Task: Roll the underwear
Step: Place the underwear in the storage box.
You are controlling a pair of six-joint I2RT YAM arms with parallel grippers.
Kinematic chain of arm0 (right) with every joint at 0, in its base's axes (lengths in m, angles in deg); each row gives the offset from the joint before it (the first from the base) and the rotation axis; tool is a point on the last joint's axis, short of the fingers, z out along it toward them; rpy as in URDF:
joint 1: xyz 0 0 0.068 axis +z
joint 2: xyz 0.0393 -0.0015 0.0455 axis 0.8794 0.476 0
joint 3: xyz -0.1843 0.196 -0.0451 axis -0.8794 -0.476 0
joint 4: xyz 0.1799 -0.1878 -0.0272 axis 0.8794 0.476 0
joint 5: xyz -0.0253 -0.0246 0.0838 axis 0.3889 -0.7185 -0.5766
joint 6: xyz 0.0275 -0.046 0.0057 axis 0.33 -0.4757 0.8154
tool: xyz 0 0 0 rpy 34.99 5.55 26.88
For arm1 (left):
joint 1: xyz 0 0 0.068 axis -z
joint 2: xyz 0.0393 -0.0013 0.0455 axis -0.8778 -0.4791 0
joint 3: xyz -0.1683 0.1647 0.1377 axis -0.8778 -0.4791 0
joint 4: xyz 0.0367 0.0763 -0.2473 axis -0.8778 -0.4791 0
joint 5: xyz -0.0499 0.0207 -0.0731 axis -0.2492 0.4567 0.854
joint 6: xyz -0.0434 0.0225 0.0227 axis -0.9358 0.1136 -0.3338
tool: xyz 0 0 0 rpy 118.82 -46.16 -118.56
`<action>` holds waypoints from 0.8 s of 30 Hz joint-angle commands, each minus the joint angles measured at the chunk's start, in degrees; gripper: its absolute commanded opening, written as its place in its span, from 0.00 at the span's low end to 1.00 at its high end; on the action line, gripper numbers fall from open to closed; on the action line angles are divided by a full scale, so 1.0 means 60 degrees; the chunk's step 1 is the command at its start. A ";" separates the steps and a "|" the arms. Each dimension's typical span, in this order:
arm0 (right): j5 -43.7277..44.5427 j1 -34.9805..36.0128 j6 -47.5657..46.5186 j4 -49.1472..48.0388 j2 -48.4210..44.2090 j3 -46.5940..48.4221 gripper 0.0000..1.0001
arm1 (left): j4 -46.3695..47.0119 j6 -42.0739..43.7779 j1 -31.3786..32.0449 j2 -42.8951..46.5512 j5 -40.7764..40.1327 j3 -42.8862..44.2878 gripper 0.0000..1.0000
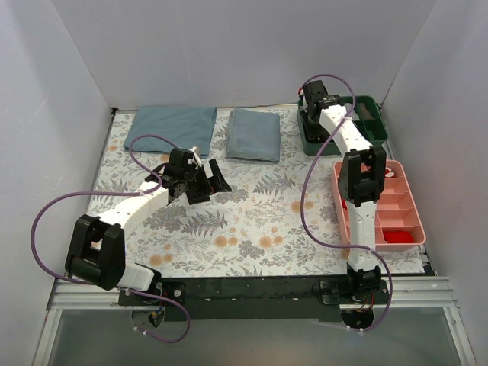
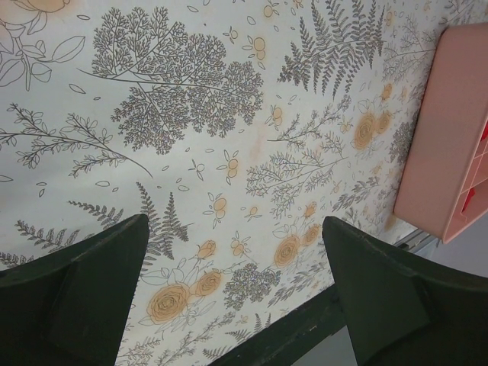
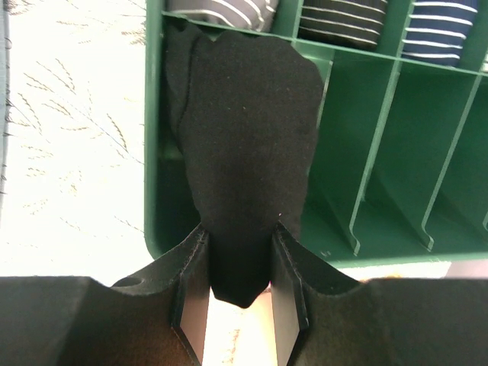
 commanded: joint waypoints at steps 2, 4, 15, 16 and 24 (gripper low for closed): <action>-0.0560 0.0110 0.0041 -0.0133 0.0308 0.0258 0.01 | -0.0031 0.0096 -0.0063 0.0008 -0.0011 0.0054 0.98; -0.0692 0.0095 0.0099 -0.0265 0.0308 0.0156 0.01 | -0.0031 0.0081 -0.0063 0.0008 -0.0055 0.0039 0.98; -0.1117 -0.0007 0.0757 -0.0939 0.0381 -0.0737 0.01 | -0.0017 0.0067 -0.0122 -0.0051 -0.0099 -0.0093 0.98; -0.1190 -0.0051 0.0831 -0.0997 0.0352 -0.0855 0.01 | -0.0045 0.0067 -0.0137 -0.0051 -0.0113 -0.0078 0.98; -0.1206 -0.0183 0.1023 -0.0691 0.0118 -0.1120 0.01 | -0.0134 0.0096 -0.0137 -0.0065 -0.0113 -0.0020 0.98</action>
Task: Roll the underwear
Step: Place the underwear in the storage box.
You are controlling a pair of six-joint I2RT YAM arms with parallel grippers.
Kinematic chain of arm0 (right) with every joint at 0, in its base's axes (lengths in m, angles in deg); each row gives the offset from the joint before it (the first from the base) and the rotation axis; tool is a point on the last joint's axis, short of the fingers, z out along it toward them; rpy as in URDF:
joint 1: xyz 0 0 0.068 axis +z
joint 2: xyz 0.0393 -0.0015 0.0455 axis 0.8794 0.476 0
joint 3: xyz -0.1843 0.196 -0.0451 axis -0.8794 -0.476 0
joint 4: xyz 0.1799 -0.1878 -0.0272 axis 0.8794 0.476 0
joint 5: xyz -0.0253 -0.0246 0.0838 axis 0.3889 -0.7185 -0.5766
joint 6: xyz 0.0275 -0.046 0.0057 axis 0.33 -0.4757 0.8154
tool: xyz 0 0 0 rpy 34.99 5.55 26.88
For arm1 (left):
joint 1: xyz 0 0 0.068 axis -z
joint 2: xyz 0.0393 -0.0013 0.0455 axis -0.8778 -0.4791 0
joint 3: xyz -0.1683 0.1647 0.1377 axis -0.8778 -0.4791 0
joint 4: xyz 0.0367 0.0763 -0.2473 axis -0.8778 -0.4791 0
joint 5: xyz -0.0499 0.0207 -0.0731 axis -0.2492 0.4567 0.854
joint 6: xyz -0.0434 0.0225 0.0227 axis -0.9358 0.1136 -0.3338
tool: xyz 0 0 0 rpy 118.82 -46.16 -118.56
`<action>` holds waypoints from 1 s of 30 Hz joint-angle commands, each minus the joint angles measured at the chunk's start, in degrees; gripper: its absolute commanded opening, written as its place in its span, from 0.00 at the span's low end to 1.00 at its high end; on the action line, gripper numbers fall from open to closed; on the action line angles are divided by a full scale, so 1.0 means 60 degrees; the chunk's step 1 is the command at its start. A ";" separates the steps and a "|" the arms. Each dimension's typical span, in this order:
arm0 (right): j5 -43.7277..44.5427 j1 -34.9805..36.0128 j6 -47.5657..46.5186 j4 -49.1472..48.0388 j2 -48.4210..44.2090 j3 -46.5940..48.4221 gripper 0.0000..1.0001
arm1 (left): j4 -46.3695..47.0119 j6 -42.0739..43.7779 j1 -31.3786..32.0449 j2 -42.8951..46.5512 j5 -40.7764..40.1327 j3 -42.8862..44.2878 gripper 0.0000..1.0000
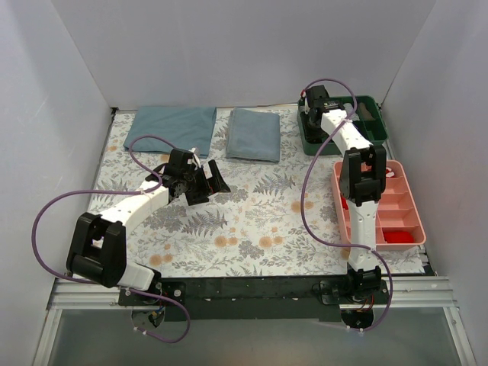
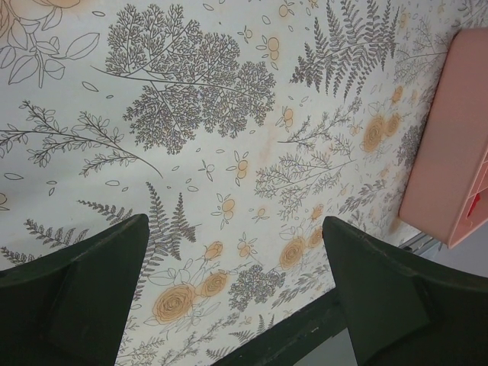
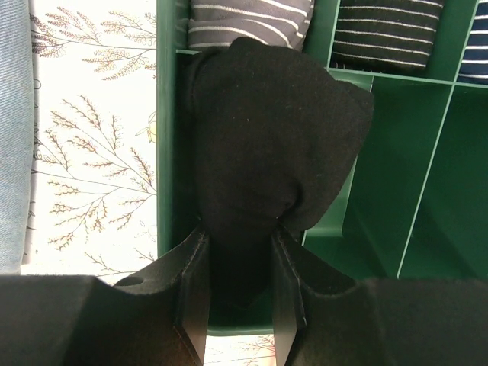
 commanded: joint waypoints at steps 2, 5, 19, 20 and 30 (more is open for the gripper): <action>-0.0258 0.0014 0.0308 0.0967 -0.0098 -0.0147 0.01 | -0.0094 0.0092 -0.0067 0.0073 -0.0081 0.0006 0.98; -0.0214 0.0013 0.0308 0.1261 -0.0287 -0.0015 0.01 | -0.0138 0.0092 -0.0068 0.0087 -0.0051 0.0006 0.98; -0.0769 0.0028 -0.0161 0.2856 0.0106 0.1068 0.01 | -0.0137 0.0107 -0.0068 0.0044 0.0124 -0.0009 0.98; -0.0814 0.0014 -0.0161 0.3018 0.0252 0.1215 0.01 | -0.0152 0.0121 -0.0067 0.0029 0.0139 -0.0009 0.98; -0.1372 0.0013 -0.0219 0.3605 0.1030 0.1128 0.01 | -0.0196 0.0121 -0.0067 -0.0030 0.0139 -0.0067 0.98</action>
